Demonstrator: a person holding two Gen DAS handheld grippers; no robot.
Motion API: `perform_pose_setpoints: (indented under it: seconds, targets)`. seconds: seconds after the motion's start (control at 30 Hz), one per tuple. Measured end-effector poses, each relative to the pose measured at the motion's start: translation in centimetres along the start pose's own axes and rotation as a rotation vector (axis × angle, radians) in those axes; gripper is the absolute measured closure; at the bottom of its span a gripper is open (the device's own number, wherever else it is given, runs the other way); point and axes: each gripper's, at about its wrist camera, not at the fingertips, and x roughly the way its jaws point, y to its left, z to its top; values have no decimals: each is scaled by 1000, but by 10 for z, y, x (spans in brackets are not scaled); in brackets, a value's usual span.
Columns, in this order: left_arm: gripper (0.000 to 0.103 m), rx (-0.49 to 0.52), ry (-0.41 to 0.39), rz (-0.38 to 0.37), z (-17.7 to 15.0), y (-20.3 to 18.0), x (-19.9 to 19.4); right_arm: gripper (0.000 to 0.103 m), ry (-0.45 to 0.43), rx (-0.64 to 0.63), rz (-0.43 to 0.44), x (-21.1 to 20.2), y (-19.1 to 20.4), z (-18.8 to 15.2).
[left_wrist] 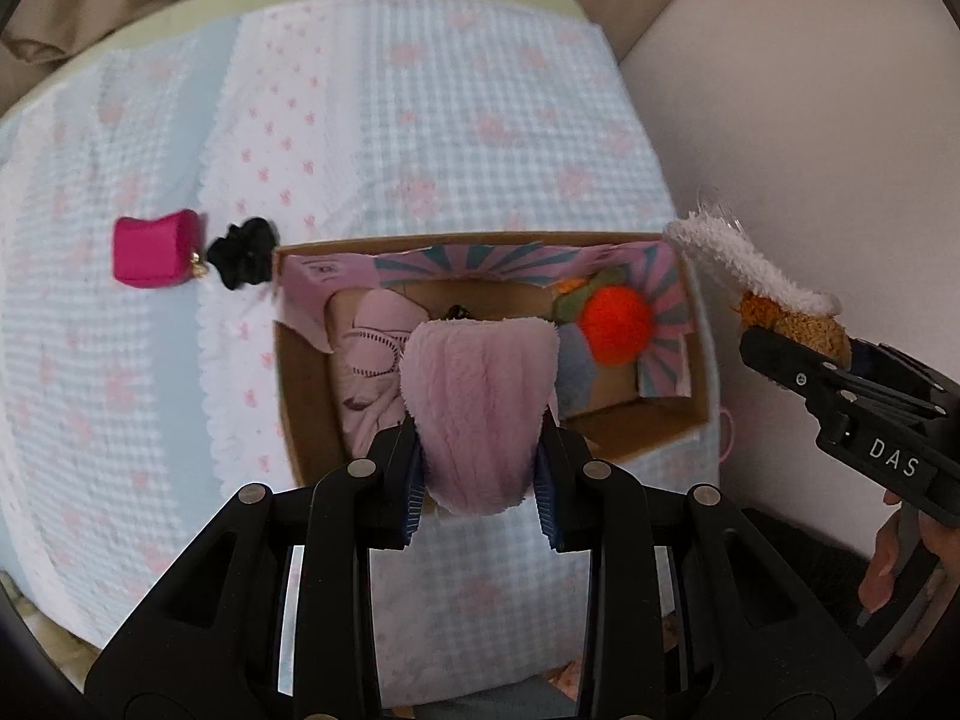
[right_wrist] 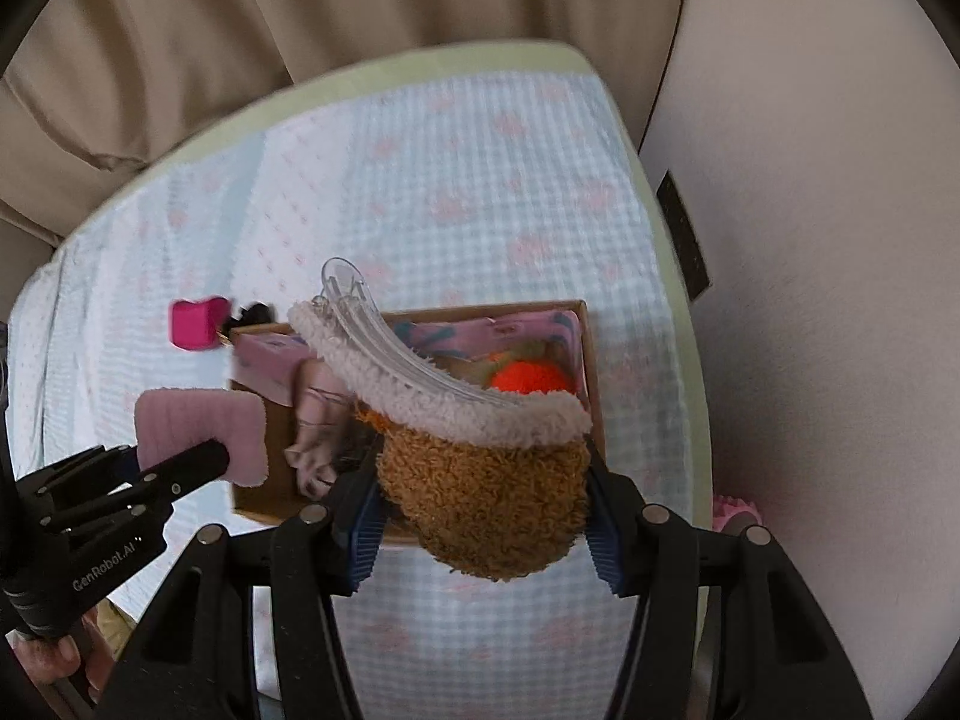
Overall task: Organize soft objects
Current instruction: 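Carry the towel roll and slipper into the cardboard box and release both, then lift both tools out of the box toward the magenta pouch and black scrunchie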
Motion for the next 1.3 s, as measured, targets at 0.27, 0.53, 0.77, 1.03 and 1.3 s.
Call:
perform_pose_setpoints:
  seconds: [0.27,0.53,0.77,1.03,1.3]
  targets:
    - [76,-12,118,37,27,13,68,51,159,-52,-4,75,-10,20]
    - [38,37,160,109,31,17,100,46,272,-84,4,123,-5,31]
    - [0,63,100,145,28,24,85,0,221,-97,-6,131,-7,34]
    - [0,31,76,123,24,30,66,0,181,-48,26,122,-6,31]
    - [0,51,12,124,14,25,27,0,120,-26,27,89,0,28]
